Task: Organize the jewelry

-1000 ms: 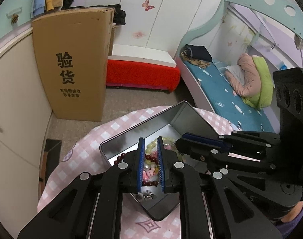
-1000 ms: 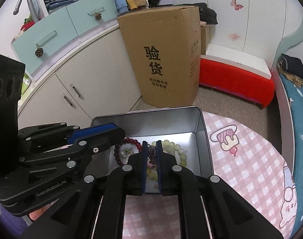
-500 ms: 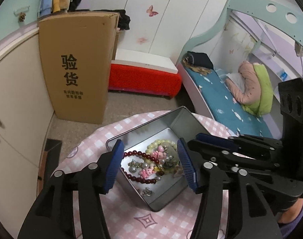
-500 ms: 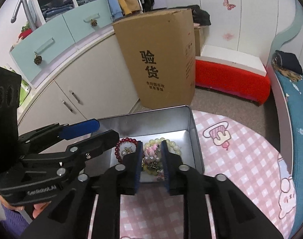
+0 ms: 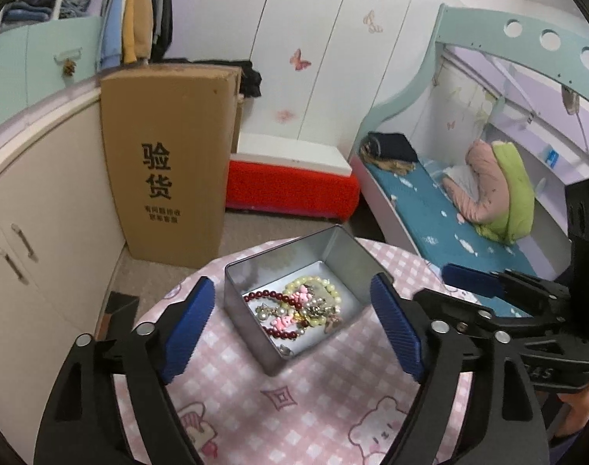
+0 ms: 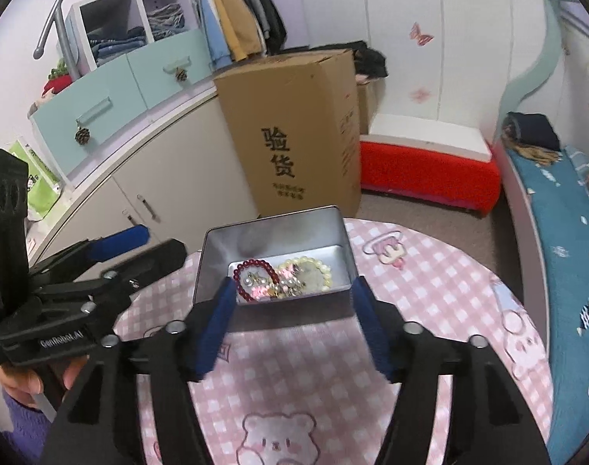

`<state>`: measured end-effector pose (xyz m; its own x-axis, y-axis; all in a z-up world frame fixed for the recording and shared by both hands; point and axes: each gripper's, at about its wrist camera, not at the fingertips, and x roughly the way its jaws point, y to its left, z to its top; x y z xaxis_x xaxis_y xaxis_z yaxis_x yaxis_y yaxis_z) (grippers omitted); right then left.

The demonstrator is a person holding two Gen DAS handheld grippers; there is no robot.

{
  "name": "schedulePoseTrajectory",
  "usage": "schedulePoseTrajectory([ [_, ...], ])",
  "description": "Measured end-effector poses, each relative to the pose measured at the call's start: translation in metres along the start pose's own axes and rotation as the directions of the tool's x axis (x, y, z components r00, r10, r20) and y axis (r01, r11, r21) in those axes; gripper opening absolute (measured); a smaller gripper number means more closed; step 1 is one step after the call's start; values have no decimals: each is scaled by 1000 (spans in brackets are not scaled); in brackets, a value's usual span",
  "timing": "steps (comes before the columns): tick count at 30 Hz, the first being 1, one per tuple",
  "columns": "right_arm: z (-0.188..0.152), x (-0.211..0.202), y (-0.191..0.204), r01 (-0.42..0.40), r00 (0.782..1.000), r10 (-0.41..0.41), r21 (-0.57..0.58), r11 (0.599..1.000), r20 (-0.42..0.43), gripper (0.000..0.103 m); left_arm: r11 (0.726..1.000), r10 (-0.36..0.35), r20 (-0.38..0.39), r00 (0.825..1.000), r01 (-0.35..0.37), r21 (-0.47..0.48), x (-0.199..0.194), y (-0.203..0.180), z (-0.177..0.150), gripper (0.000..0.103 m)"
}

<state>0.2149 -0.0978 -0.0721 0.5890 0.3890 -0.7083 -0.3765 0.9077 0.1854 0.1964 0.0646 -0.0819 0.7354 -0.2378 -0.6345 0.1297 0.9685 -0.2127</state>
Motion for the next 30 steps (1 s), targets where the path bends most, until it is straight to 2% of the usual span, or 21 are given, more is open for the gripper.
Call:
schedulePoseTrajectory([
  [2, -8, -13, 2, 2, 1000, -3, 9, 1000, 24, 79, 1000, 11, 18, 1000, -11, 1, -11, -4, -5, 84],
  [11, -40, -82, 31, 104, 980, -93, -49, 993, 177, 88, 994, 72, 125, 990, -82, 74, -70, -31, -30, 86],
  [15, -53, -106, 41, 137, 965, -121, -57, 989, 231, 90, 992, 82, 170, 982, -97, 83, -98, -44, -38, 87],
  [24, -76, -158, 52, 212, 915, -189, -27, 977, 357, 92, 981, 97, 265, 959, -138, 139, -148, -72, -52, 90],
  [30, -91, -187, 59, 216, 887, -193, -8, 976, 420, 93, 981, 78, 301, 950, -127, 147, -174, -79, -57, 91],
])
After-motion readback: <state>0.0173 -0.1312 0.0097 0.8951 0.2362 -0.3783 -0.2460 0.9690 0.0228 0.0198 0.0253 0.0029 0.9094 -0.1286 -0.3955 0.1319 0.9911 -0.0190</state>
